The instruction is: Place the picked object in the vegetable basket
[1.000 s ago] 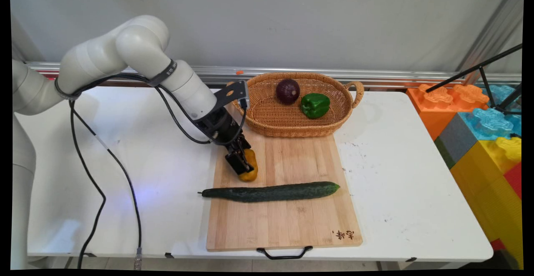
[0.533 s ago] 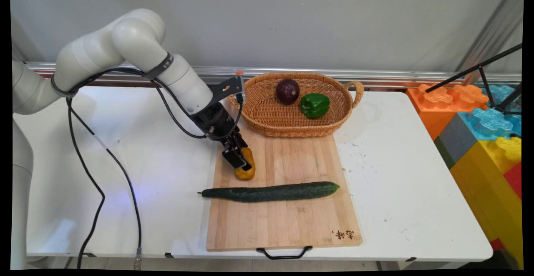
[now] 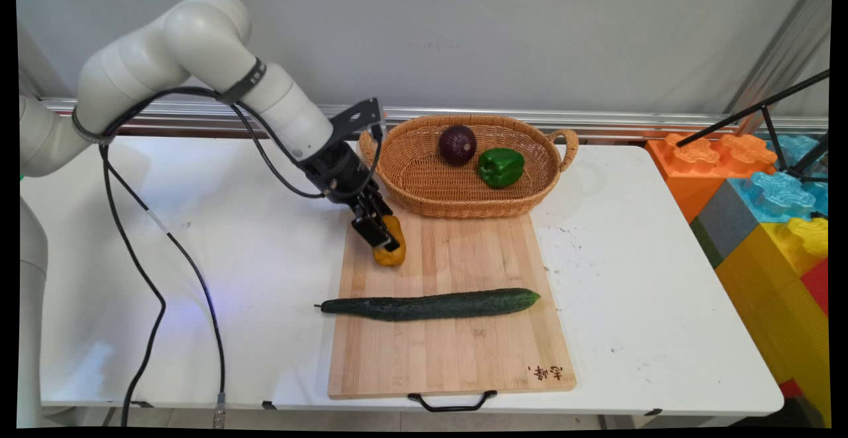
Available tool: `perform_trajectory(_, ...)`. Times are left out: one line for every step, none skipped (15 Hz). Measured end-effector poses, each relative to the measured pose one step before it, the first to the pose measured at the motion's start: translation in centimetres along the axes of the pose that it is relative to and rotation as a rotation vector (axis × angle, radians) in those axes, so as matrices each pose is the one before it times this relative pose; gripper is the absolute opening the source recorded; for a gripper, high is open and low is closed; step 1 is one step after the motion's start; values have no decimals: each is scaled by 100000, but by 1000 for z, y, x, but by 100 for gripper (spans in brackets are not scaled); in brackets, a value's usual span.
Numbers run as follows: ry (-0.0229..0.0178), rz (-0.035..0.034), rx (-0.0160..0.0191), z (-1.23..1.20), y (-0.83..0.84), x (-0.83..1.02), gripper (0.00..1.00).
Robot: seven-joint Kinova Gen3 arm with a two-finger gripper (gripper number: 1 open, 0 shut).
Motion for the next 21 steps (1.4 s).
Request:
perform_trajectory(1001,-60,-88,-507,-2,218,0)
perform_trajectory(1680,-425,-266,-642,66,345,0)
perform_trajectory(2101,-520,-451,-619,100,509,0)
perform_trajectory(2370,-513,-274,-598,100,564,0)
perform_trajectory(1755,-528,-93,-420,23,396,0)
perform_trajectory(2462,-666,-141,-545,18,627,0)
perform_trajectory(3099,-578,250,-586,-87,854,0)
perform_trajectory(3034,-267,927,-538,-251,834,0)
perform_trajectory(2464,245,1736,-462,-412,696,0)
perform_trajectory(1438,242,1723,-297,-407,389,0)
perform_trajectory(1906,534,2410,-349,-573,593,0)
perform_trajectory(1662,590,4120,-413,-1027,613,0)
perform_trajectory(245,382,3089,-157,-896,194,0)
perform_trajectory(-425,384,3313,17,-1056,79,0)
perform_trajectory(-855,231,2359,203,-867,-51,0)
perform_trajectory(-1301,-69,2206,389,-953,-204,0)
perform_trajectory(-1278,-244,1496,461,-737,-257,0)
perform_trajectory(-771,-237,774,362,-431,-180,0)
perform_trajectory(-1163,-341,919,577,-578,-296,0)
perform_trajectory(-1129,-541,606,732,-553,-351,0)
perform_trajectory(-895,-626,117,733,-395,-307,0)
